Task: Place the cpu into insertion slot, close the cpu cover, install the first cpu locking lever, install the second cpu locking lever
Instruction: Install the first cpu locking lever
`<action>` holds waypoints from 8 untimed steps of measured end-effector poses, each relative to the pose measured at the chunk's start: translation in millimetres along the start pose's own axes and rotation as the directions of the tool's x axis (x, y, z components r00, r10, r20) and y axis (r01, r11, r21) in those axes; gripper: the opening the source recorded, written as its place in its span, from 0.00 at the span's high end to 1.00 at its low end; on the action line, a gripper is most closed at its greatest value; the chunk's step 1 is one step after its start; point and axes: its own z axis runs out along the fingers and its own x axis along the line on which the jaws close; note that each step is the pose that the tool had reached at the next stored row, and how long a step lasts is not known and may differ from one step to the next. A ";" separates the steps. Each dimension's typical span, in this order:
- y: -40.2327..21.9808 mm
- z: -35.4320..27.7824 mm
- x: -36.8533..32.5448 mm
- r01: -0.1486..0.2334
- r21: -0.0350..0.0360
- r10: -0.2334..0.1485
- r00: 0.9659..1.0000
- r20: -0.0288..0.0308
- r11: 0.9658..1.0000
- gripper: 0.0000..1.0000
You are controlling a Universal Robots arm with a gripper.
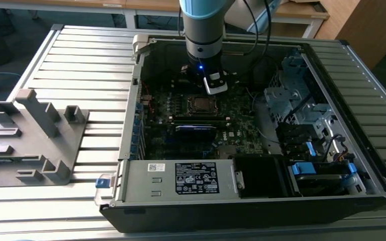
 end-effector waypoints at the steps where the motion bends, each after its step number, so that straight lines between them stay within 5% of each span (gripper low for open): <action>1: 0.0 0.0 0.0 0.000 0.000 0.000 1.000 0.000 1.000 0.89; 8: -0.4 1.4 0.1 0.000 0.000 0.000 1.000 0.001 1.000 0.89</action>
